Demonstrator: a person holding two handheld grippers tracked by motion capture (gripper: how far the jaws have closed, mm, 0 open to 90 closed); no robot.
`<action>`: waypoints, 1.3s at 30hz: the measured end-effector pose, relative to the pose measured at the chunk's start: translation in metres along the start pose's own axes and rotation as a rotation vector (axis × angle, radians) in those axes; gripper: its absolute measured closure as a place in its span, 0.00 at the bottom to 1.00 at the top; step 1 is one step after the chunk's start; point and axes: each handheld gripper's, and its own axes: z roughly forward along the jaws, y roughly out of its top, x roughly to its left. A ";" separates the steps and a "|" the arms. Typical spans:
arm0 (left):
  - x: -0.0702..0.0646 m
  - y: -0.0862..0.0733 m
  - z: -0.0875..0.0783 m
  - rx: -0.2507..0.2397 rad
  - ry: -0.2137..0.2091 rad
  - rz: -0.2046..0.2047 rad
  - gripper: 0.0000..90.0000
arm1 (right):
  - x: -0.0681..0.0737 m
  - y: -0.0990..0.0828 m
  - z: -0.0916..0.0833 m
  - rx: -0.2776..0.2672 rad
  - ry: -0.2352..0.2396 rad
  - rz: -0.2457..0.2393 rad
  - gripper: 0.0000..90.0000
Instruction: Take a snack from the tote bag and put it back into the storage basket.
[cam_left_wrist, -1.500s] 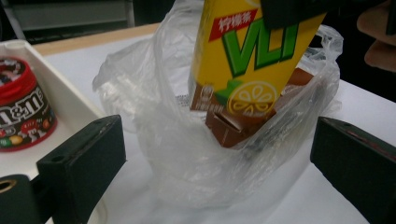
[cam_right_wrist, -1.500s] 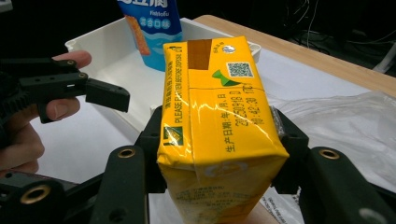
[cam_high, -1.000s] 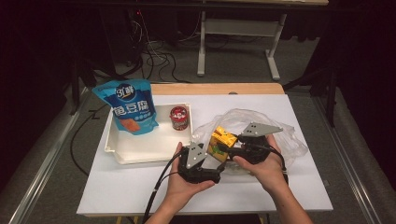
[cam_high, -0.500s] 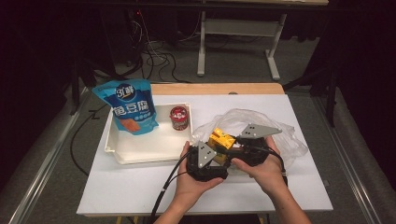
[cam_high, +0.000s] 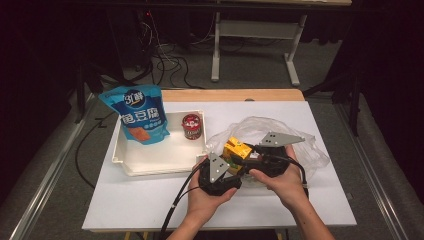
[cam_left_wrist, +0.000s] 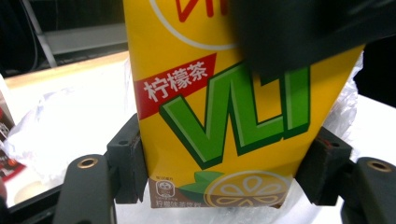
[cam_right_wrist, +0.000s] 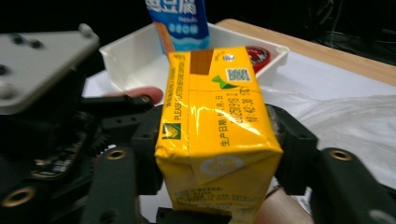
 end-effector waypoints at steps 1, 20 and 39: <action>0.001 -0.001 -0.001 0.004 0.007 -0.002 0.35 | -0.001 0.000 -0.002 -0.014 0.013 0.010 0.42; 0.035 -0.004 -0.034 -0.035 0.081 -0.046 0.35 | -0.020 -0.017 -0.035 -0.091 -0.023 0.049 0.26; 0.085 -0.017 -0.061 -0.049 0.202 -0.108 0.35 | -0.036 -0.064 -0.055 -0.083 -0.098 0.084 0.28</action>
